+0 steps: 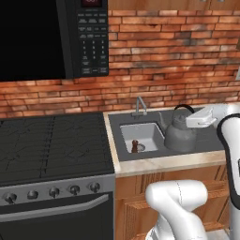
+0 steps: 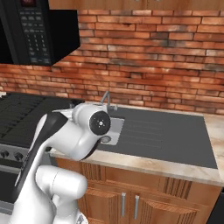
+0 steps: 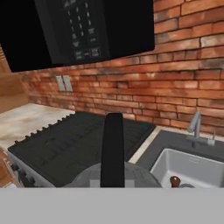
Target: Open the cabinet, pick the kettle from the cabinet, and place it in the sink.
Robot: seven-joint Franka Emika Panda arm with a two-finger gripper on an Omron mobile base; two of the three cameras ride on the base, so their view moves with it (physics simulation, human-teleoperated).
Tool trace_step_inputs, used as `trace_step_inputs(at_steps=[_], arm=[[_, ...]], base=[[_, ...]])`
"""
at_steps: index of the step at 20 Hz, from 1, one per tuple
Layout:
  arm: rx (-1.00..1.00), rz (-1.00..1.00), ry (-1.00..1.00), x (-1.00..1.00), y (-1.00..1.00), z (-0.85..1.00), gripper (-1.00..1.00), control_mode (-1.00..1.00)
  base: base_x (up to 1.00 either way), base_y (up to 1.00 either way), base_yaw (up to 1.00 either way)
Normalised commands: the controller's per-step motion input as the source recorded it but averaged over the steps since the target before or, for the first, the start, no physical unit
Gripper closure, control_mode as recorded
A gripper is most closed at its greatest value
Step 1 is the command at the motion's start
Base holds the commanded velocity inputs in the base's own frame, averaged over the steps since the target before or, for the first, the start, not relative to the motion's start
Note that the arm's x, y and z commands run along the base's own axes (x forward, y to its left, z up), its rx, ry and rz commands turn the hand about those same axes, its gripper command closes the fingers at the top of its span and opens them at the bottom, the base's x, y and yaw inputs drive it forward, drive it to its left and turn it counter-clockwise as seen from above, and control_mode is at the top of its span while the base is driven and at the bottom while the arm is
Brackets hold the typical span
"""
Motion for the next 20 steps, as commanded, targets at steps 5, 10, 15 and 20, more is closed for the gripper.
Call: trace_step_inputs(at_steps=[5, 10, 15, 20], arm=[[0.0, 0.02, 0.11, 0.03, -0.25, 0.0, 1.0, -1.0], [0.05, 0.1, -0.01, 0.03, -0.27, -0.08, 1.0, -1.0], [0.06, 0.17, -0.11, 0.16, -0.11, -0.15, 1.0, -1.0], [0.04, 0.18, -0.1, 0.28, -0.02, -0.2, 1.0, -1.0]], base=[[0.0, 0.0, 0.0], [0.0, 0.0, 0.0], [0.0, 0.0, 0.0], [0.0, 0.0, 0.0]])
